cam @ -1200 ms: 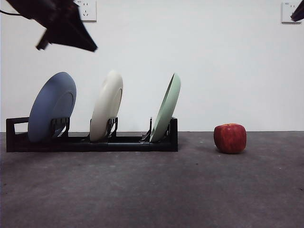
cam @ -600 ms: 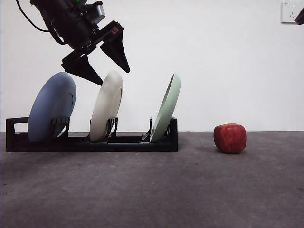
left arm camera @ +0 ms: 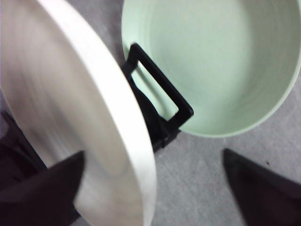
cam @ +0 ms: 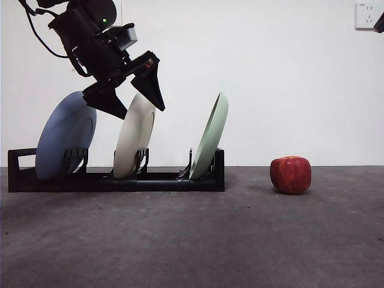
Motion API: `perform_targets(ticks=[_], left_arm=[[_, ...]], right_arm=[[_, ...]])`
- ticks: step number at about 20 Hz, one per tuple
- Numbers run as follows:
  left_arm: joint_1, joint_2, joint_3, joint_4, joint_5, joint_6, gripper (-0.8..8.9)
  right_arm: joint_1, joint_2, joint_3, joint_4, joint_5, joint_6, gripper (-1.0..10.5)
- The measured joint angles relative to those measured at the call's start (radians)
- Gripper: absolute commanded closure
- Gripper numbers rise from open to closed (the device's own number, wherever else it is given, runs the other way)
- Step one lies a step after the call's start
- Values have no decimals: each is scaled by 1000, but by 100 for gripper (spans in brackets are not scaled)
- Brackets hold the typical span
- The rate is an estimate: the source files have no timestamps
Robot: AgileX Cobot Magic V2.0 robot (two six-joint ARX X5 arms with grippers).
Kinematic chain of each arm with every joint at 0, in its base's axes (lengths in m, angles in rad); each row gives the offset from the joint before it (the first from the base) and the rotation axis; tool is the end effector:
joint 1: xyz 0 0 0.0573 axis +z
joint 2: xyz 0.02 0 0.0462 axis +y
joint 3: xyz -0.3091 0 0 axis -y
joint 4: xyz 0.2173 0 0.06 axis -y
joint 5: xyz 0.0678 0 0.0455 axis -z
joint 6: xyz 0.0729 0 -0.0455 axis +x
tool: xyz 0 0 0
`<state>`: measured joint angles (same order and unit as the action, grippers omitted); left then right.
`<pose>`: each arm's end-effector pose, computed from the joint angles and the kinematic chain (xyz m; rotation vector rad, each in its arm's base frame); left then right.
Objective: Take the yellow plate from the plate rack,put the plate on the table,take the apple from the table,put the apple in the plate
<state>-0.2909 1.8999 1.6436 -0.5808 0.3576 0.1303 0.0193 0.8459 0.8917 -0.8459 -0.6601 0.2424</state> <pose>0.4108 -0.1496 0.2979 0.0898 0.8095 -0.6640 0.1158 0.0469 0.3148 0.4781 0.8519 0.5481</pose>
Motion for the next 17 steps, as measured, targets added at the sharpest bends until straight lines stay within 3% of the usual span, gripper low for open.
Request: perform_targets(ticks=[1, 17], left_arm=[[0, 0, 0, 0, 0, 0, 792], [3, 0, 0, -1, -3, -3, 822]], right_arm=[[0, 0, 0, 0, 0, 0, 948], [0, 0, 0, -25, 0, 0, 947]])
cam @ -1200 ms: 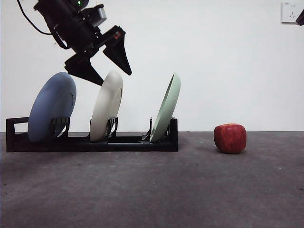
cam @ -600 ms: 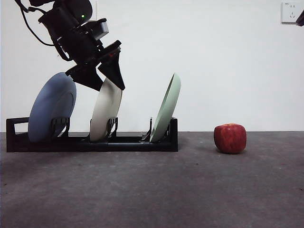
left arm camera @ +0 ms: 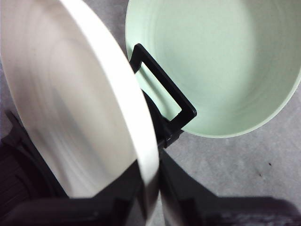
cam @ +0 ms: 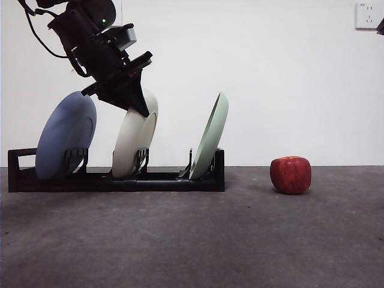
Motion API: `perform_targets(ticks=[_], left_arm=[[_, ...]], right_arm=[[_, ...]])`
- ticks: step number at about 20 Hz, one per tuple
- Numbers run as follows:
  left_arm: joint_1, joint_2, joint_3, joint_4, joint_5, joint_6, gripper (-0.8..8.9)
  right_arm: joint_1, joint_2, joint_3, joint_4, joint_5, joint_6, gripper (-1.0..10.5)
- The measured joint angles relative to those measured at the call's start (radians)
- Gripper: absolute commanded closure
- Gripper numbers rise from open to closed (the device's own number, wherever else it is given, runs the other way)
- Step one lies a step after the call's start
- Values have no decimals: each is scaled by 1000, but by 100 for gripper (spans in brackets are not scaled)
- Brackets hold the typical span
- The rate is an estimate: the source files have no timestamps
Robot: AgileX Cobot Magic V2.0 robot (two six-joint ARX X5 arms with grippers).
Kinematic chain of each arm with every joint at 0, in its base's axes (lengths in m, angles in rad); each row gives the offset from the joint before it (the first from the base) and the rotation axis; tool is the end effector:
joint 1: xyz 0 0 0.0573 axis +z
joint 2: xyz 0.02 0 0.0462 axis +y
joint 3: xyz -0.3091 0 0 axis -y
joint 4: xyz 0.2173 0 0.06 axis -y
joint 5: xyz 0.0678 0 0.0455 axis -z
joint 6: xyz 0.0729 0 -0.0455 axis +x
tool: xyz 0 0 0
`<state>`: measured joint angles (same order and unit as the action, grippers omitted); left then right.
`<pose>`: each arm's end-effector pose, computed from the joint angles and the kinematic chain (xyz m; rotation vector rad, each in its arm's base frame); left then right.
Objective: Take the yellow plate from the plate rack,put the plate on the table,take the apple from the table,put the apple in the plate
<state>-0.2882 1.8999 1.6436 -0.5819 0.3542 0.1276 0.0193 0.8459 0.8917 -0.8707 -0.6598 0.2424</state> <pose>0.4112 -0.1483 0.2977 0.0877 0.8116 -0.6571 0.1136 0.0469 0.3127 0.4852 0.8757 0.5426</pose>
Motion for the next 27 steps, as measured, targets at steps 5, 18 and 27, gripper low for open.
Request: perform_targets(ticks=[5, 18, 27], left_arm=[[0, 0, 41, -58, 0, -2, 822], [0, -32, 374, -387, 228, -10, 822], [-94, -394, 378, -685, 267, 80, 822]], right_arm=[[0, 0, 0, 0, 0, 0, 947], [0, 0, 0, -2, 0, 0, 947], [0, 0, 0, -49, 0, -60, 947]])
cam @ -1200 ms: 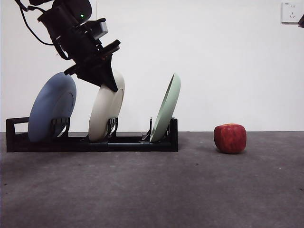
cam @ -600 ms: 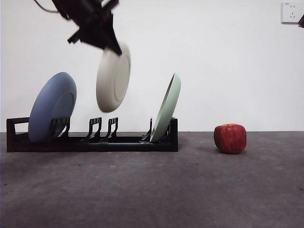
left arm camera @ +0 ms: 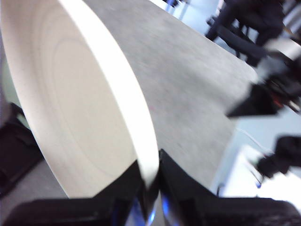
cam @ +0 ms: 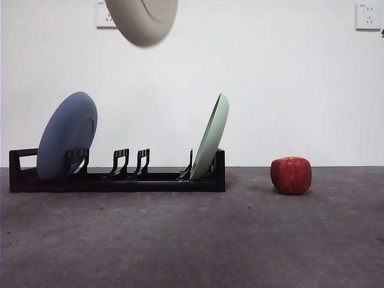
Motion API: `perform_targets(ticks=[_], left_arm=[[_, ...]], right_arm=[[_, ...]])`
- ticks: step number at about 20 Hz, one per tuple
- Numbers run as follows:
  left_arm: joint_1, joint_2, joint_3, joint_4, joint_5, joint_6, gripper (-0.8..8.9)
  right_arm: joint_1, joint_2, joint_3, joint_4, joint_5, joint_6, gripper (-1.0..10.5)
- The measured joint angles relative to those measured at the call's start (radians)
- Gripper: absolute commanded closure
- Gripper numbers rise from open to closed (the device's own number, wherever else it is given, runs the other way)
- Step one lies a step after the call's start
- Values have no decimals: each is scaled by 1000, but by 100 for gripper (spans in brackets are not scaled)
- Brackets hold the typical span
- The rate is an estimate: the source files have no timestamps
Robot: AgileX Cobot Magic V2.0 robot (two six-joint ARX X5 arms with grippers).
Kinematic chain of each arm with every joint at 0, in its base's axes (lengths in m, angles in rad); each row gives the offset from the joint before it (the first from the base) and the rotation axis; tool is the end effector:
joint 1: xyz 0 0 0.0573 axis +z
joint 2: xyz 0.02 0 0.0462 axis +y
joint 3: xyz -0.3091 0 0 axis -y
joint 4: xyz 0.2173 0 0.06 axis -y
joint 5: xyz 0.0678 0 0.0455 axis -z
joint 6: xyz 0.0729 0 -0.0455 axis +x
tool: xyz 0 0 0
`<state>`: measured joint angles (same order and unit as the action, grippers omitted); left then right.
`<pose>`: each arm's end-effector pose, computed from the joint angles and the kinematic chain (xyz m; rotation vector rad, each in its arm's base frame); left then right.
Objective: Take the yellow plate from the plate rack,put the plate on the table,take the apple from the table,put the apple in the plate
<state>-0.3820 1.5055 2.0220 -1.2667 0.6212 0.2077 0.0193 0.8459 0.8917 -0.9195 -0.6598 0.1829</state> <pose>0.2181 -0.1334 0.4848 0.0876 0.6726 -1.0293 0.1090 0.0468 0.3086 0.4455 0.9041 0.5581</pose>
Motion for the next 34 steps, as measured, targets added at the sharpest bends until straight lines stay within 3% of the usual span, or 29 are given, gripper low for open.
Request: perform_targets(ticks=[5, 8, 11, 14, 17, 25, 29, 34], left_arm=[[-140, -163, -101, -51, 0, 50, 822], [-251, -316, -325, 5, 0, 72, 822], [-350, -449, -619, 173, -32, 78, 822], [-414, -503, -893, 306, -229, 80, 822], [-481, -447, -1067, 385, -420, 90, 822], [-726, -177, -1111, 610, -955, 167, 822], [-765, -3, -1111, 624, -1035, 179, 822], [-815, 60, -1111, 678, -1086, 179, 822]], right_arm=[[0, 0, 0, 0, 0, -16, 947], [0, 0, 0, 0, -2, -18, 947], [0, 0, 0, -2, -3, -29, 947], [0, 0, 0, -2, -3, -42, 947], [0, 0, 0, -2, -3, -53, 947], [0, 0, 0, -2, -2, -68, 947], [0, 0, 0, -2, -2, -69, 947], [0, 0, 0, -3, -2, -71, 947]])
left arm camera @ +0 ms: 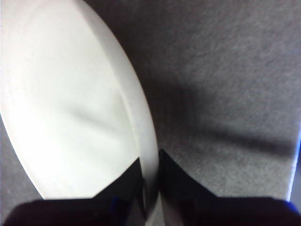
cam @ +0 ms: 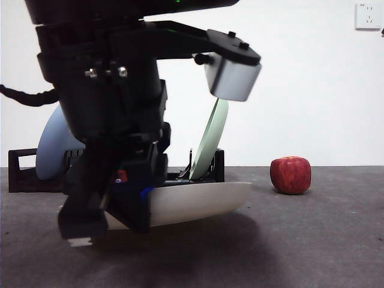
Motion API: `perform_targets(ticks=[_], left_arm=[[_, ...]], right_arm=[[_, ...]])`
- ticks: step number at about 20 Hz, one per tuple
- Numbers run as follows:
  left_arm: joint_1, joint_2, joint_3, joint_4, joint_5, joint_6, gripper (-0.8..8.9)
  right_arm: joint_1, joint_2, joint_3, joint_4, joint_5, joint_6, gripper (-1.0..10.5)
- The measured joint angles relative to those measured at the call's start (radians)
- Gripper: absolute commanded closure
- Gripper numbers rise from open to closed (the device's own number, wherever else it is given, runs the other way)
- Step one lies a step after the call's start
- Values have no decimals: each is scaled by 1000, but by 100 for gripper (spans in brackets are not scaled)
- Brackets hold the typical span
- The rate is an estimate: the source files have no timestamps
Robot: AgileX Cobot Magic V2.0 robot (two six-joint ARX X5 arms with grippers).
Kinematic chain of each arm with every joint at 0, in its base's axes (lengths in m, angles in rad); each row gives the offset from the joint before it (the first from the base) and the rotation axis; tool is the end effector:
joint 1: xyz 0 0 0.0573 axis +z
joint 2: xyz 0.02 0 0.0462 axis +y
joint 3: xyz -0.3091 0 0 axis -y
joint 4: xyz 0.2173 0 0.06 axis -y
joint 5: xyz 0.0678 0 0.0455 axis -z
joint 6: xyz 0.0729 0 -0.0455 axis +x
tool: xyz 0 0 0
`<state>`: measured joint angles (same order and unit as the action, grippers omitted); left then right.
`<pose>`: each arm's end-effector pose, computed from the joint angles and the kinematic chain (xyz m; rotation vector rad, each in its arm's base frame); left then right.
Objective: Take the yellow plate from the plate rack,put the plate on the table,take the apple from the table,put the apple in the plate
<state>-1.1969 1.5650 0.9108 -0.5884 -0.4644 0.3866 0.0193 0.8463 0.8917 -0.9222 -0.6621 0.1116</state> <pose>0.1290 -0.2394 0.2021 1.2832 0.7444 -0.8165 0.1088 0.0469 0.3084 0.3830 0.8843 0.5901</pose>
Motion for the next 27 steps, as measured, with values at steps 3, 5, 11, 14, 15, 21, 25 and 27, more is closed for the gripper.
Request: perform_targets(ticks=[3, 5, 11, 14, 15, 21, 25, 27], left_arm=[[-11, 0, 0, 0, -1, 3, 813], [-12, 0, 0, -5, -1, 6, 716], [-15, 0, 35, -60, 13, -43, 83], [-16, -9, 162, -187, 26, -87, 83], [-16, -14, 207, -233, 42, -96, 105], [-17, -101, 460, -463, 106, -253, 816], [-17, -252, 466, -525, 109, -356, 815], [-17, -332, 465, -556, 109, -411, 815]], right_arm=[[0, 0, 0, 0, 0, 0, 947], [0, 0, 0, 0, 0, 0, 946], [0, 1, 0, 62, 21, 5, 550], [0, 26, 0, 126, 30, 13, 187], [1, 37, 0, 156, 30, 15, 186], [56, 177, 12, 323, 97, 20, 185], [138, 346, 87, 340, 359, 5, 181], [161, 447, 159, 342, 425, -13, 181]])
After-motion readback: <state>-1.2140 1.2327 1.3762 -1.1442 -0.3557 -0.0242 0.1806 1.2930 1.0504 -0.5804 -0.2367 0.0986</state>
